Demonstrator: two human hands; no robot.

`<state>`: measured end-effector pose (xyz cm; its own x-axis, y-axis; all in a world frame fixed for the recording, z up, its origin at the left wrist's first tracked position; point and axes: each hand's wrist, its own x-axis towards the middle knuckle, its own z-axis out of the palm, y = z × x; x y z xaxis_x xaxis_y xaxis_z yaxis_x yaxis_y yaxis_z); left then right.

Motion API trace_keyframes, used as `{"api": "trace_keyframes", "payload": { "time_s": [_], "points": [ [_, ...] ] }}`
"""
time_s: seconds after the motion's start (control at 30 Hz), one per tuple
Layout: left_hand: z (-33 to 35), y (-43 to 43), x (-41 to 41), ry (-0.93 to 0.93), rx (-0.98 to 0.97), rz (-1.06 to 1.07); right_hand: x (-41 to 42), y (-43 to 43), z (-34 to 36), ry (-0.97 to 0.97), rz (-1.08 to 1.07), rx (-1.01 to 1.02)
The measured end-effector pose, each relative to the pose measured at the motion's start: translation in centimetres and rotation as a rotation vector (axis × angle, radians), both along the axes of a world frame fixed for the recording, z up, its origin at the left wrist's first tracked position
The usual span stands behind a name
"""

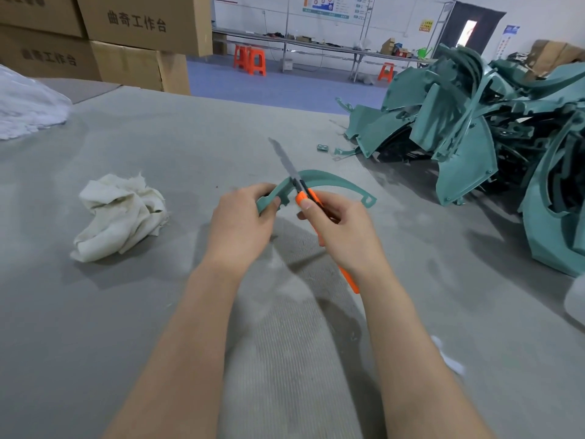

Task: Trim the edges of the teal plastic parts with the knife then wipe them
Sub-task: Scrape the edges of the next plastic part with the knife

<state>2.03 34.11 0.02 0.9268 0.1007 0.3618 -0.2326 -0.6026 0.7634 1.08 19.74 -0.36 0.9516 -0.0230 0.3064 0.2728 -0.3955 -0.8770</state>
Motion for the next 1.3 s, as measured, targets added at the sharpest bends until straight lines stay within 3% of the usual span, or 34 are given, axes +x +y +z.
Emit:
{"api": "trace_keyframes", "payload": {
  "time_s": [0.3, 0.57, 1.3],
  "points": [
    [-0.1, 0.0, 0.0, -0.028, -0.051, 0.016, -1.0, -0.1, 0.8, 0.035, 0.194, 0.101],
    [-0.5, -0.2, 0.1, -0.004, -0.058, 0.009, 0.3, -2.1, -0.4, 0.053, -0.141, 0.051],
    [0.2, -0.3, -0.1, 0.043, -0.14, 0.039, -1.3, -0.4, 1.2, 0.046, 0.145, -0.024]
  ]
}}
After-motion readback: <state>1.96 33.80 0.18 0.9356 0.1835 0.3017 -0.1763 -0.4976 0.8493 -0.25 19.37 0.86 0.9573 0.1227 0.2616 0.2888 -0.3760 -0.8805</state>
